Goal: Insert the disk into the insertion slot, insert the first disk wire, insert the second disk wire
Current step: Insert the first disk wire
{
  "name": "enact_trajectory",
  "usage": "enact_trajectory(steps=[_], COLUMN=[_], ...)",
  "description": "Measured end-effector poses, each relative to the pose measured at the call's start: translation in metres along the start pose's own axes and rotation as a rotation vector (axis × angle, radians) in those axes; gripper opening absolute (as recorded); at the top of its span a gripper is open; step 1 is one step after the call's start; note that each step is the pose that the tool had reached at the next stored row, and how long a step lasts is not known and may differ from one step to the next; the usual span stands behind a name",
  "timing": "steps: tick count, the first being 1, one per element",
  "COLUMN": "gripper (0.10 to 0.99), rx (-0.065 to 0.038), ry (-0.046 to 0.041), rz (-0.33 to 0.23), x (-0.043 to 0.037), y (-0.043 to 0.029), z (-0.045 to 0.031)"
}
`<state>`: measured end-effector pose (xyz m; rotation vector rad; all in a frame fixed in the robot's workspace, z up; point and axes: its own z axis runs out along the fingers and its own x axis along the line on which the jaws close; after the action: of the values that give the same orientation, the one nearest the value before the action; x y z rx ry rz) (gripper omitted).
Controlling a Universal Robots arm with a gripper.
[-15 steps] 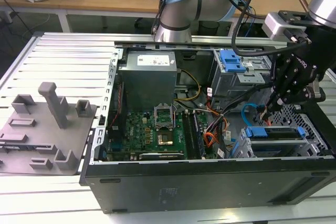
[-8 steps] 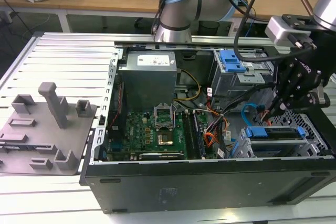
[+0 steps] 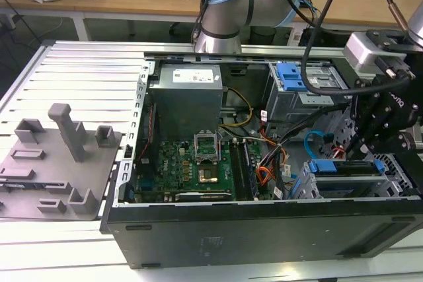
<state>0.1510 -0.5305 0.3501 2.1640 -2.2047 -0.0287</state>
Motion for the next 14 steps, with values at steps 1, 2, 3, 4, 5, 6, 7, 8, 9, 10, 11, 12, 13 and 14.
enact_trajectory(steps=[1,2,3,4,5,6,7,8,9,10,11,12,13,14], gripper=[0.173,0.173,0.173,0.173,0.173,0.173,0.173,0.173,0.173,0.173,0.173,0.173,0.173,0.173], rx=[0.0,0.0,0.0,0.0,0.0,0.0,0.0,0.0,0.0,-0.001,-0.001,-0.001,-0.001,-0.001], ry=[0.0,0.0,0.0,-0.0001,0.0,0.0,-0.0001,0.0,0.0,-0.0001,0.0,-0.0001,-0.0001,-0.0001], rz=[0.0,0.0,0.0,0.0,0.0,0.0,0.0,0.0,0.0,0.0,0.0,0.0,0.0,0.0], x=[0.0019,0.0035,0.0044,0.0048,0.0048,0.0049,0.0048,0.0048,0.0048,0.0047,0.0048,0.0047,0.0047,0.0047], y=[0.0,-0.0001,-0.0001,-0.0001,-0.0007,-0.0017,-0.0042,-0.0056,-0.0067,-0.0082,-0.0084,-0.0086,-0.0087,-0.0088], z=[0.0,0.0001,0.0001,0.0002,0.0002,0.0002,0.0001,0.0,-0.0001,0.0,0.0003,0.0012,0.002,0.0029])
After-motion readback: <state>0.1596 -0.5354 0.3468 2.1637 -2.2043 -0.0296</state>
